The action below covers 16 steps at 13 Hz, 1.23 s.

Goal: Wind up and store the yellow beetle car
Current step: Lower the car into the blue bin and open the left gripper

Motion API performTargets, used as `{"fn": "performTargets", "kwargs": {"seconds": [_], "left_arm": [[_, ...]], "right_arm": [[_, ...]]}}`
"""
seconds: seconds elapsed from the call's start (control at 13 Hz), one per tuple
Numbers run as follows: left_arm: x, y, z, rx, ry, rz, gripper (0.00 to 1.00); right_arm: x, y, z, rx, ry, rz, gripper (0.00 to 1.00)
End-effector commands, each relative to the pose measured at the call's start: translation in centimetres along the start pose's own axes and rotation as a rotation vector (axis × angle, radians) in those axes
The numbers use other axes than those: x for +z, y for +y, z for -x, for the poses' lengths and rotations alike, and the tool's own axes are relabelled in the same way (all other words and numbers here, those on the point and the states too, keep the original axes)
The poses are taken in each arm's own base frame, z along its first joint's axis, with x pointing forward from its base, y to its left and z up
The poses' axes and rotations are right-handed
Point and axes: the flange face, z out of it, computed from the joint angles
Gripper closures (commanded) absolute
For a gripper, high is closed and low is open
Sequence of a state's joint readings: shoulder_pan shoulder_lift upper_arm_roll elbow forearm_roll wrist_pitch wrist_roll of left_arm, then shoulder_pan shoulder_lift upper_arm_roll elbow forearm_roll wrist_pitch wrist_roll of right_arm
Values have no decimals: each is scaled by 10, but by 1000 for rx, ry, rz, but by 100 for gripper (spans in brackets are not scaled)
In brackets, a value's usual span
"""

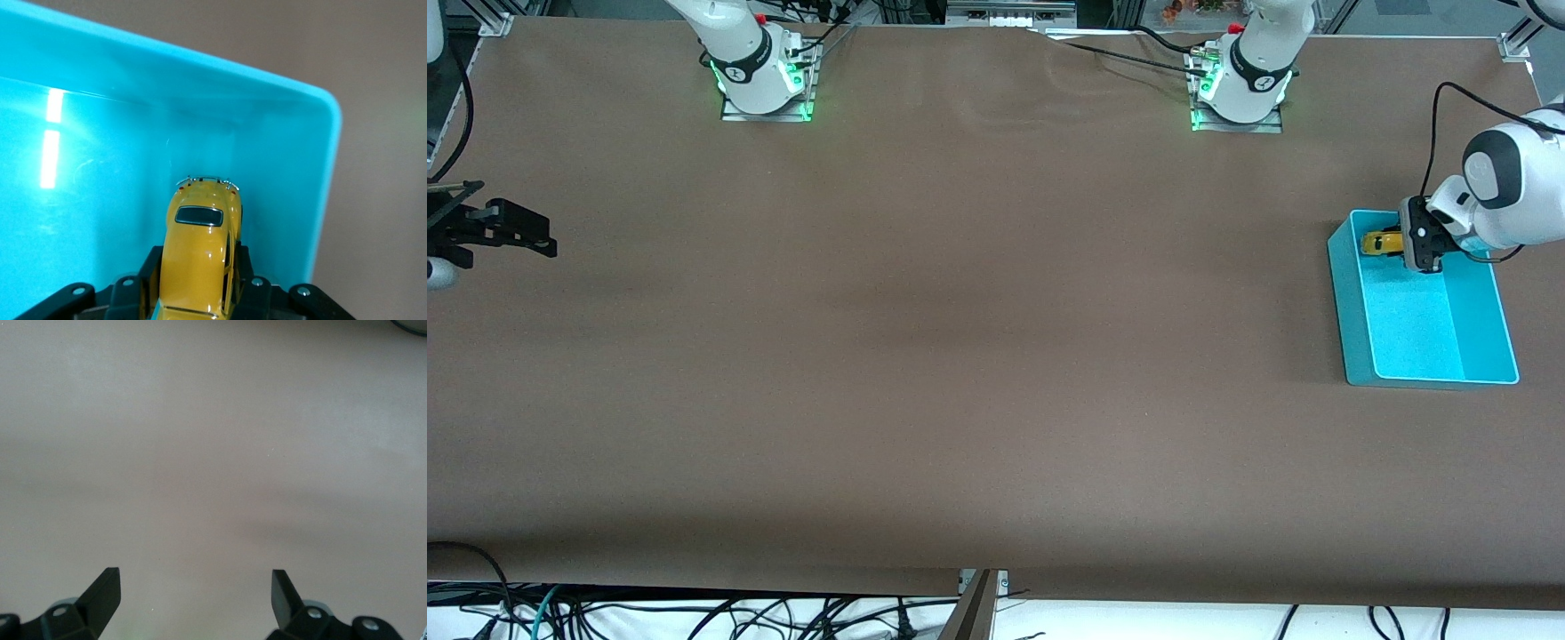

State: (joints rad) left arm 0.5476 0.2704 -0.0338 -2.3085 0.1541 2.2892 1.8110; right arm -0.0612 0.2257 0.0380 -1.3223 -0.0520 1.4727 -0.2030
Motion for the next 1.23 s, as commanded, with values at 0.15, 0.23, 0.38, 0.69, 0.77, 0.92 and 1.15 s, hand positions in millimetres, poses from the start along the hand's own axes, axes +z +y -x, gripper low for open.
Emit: {"fn": "performTargets", "kwargs": {"seconds": [0.15,0.23,0.38,0.69,0.77,0.92,1.15], "left_arm": [[5,-13,-2,40,-22,-46,100],[8,-15,-2,39,-22,-54,100],[3,-19,-2,41,-24,-67,100],[6,-28,-10,61,13,-75,79],[9,-29,-10,52,16,-80,26],[6,-29,-9,42,20,-87,0],[-19,-29,-8,41,1,-133,0]], "right_arm": [[-5,-2,5,6,6,11,0],[-5,-3,5,5,6,11,0],[-5,-4,5,4,5,10,0],[-5,-11,3,-6,2,13,0],[-5,-10,4,-6,1,15,0],[-6,-7,4,-4,7,16,0],[-7,-10,3,-7,9,16,0]]}}
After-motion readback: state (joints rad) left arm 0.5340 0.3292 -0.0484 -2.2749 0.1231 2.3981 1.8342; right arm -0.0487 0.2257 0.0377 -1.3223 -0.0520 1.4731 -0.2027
